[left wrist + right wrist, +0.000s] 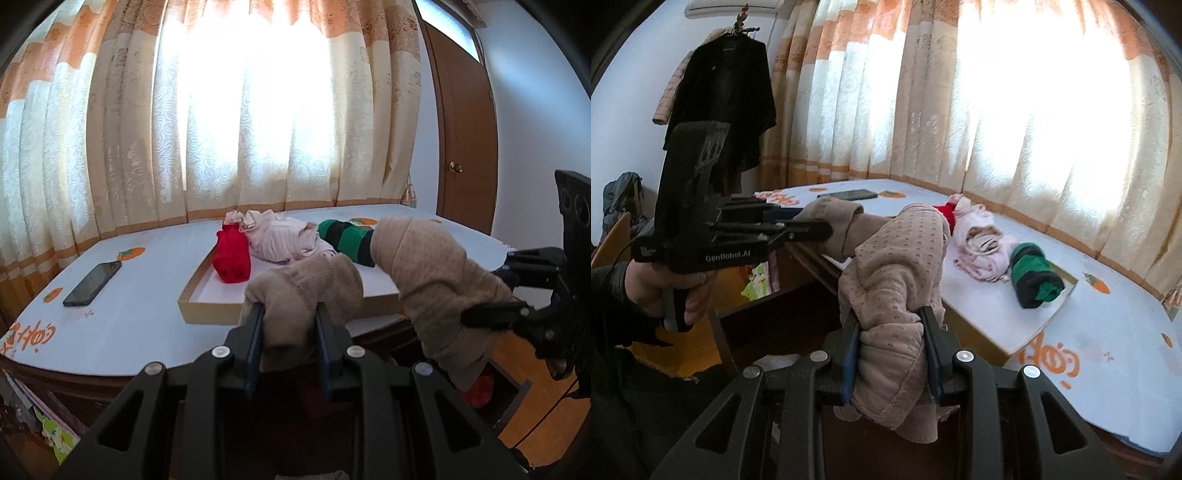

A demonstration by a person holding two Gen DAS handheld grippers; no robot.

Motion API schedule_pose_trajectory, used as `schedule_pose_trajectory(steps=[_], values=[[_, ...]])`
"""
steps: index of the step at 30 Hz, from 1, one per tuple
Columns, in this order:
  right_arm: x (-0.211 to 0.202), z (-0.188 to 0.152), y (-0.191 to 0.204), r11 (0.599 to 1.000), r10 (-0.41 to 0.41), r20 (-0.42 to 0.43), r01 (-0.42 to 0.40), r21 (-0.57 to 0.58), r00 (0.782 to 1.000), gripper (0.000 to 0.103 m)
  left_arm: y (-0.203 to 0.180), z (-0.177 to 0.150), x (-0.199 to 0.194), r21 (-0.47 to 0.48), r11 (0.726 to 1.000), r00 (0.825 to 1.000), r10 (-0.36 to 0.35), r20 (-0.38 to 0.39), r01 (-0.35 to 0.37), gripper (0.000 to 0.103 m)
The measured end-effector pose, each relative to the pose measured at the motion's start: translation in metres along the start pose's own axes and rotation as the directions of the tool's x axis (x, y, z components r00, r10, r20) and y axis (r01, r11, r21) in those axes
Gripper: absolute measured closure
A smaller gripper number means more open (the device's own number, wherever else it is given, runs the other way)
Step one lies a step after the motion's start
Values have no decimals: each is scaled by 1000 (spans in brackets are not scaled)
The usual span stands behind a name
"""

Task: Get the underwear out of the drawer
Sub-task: 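Carry the beige socks and dotted beige underwear over the cardboard tray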

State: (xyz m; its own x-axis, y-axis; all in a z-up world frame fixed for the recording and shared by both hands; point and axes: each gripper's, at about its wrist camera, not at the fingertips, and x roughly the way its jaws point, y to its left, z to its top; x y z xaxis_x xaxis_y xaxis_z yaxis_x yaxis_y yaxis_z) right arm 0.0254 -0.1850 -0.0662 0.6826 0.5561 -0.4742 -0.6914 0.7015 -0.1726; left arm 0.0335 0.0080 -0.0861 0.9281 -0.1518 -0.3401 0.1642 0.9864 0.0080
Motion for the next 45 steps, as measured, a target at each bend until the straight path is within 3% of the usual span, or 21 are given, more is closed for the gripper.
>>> schedule_pose_trajectory(steps=[12, 26, 36, 45], values=[[-3, 32, -42, 997, -56, 51, 54, 55, 997, 70, 3, 36, 28, 53, 999, 1000, 10, -23, -9, 79], [19, 55, -85, 989, -125, 19, 123, 83, 992, 70, 0, 74, 60, 101, 995, 999, 5, -41, -1, 79], [45, 65, -108, 985, -145, -34, 148, 85, 989, 70, -5, 83, 105, 77, 996, 990, -27, -137, 38, 79], [67, 60, -119, 987, -134, -118, 143, 77, 984, 70, 0, 73, 130, 27, 998, 970, -45, -239, 53, 79]])
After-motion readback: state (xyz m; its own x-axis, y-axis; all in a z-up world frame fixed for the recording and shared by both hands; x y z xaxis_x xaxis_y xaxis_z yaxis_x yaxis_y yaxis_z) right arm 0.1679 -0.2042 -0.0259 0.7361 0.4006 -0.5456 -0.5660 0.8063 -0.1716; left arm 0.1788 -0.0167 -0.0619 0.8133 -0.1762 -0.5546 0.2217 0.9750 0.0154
